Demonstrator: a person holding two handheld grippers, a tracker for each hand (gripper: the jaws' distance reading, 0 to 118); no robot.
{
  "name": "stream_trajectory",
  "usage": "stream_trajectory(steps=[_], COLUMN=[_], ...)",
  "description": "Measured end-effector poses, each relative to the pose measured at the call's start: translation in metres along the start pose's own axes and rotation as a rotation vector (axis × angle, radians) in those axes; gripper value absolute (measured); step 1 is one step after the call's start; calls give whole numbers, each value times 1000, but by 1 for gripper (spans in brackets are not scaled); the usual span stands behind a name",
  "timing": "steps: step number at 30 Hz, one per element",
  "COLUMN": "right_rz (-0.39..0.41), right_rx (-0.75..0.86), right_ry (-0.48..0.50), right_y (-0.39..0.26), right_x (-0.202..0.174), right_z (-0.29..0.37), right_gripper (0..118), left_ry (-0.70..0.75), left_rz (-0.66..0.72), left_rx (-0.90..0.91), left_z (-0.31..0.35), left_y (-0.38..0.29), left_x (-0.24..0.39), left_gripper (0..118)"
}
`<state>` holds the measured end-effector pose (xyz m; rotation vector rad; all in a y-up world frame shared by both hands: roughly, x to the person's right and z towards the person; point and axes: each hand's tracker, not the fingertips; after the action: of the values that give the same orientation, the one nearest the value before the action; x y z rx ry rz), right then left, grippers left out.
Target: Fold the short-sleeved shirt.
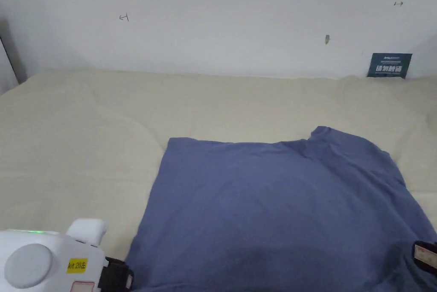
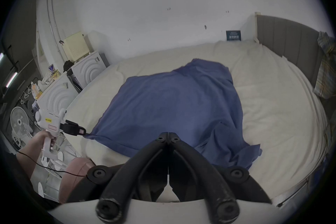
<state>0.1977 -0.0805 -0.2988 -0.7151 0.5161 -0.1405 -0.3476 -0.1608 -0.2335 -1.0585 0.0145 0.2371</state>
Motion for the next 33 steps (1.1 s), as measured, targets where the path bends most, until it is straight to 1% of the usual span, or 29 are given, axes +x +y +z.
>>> stream_trajectory(steps=[1,2,3,4,5,6,7,9,10,11,12,13,14,15,17,20,21,23,24,25,26,27,28,29,30,32,33], right_rz=[-7,-16,-20,-23,-26,-31,-36,-48,-50,-50,-49,-48,-48,-46,-44,-63,-75,-106,-122,-135,-151,-166,-173,-177,-173,-131,-108], right_rx=[-7,-17,-25,-30,-34,-38,-42,-50,-53,-55,-58,-61,-64,-65,-49,-48,-57,-89,-132,-182,-232,-307,-333,-331,-366,-437,-433], right_ry=[3,6,5,2,-1,-4,-4,-5,-8,-13,-19,-24,-29,-36,-54,-63,-74,-123,-134,-139,-121,-133,-152,-198,-198,-255,-254], right_y=[-2,-3,-4,-5,-6,-6,-7,-9,-9,-10,-10,-10,-11,-11,-11,-7,-6,-6,-6,-6,-9,-14,-18,-22,-24,-31,-36], right_x=[1,3,5,6,7,9,11,14,15,16,15,14,16,17,23,37,44,58,64,71,80,88,95,101,106,111,113], right_z=[-1,-3,-4,-4,-5,-6,-6,-7,-7,-8,-7,-7,-7,-7,-6,-2,-2,-3,-6,-10,-16,-24,-30,-33,-40,-54,-59], right_gripper=[0,0,0,0,0,0,0,0,0,0,0,0,0,0,0,0,0,0,0,16,70,105,111,111,111,111,111], left_ry=[-21,-46,-57,-87,-77,-56,-27,2,57,117,137,108,81,57,48,42,40,20,18,17,15,14,14,13,13,18,20], left_rz=[0,12,19,20,36,50,46,7,-33,-91,-127,-143,-143,-133,-143,-152,-143,-117,-107,-99,-92,-88,-84,-80,-77,-75,-74], left_rx=[11,23,18,65,-17,-61,-78,-77,-67,-49,-35,-12,-4,11,30,27,27,23,28,29,28,32,35,36,35,32,31], left_z=[-4,-12,-20,-23,-18,-22,-24,-36,-34,-30,-25,-24,-20,-17,-8,-8,-18,-20,-19,-18,-17,-17,-17,-14,-13,-13,-14], left_y=[-1,-2,-2,-1,-5,-7,-9,-6,-6,-7,-8,-4,-4,-5,-9,-9,-4,-2,-1,-4,-4,-4,-4,-8,-10,-12,-9], left_x=[3,4,5,4,14,17,20,18,21,26,31,23,25,29,43,53,36,28,25,31,30,29,28,37,40,43,34], left_gripper=[98,118,115,115,115,115,112,87,78,74,74,57,18,4,4,4,4,4,4,4,4,4,4,4,4,4,4])
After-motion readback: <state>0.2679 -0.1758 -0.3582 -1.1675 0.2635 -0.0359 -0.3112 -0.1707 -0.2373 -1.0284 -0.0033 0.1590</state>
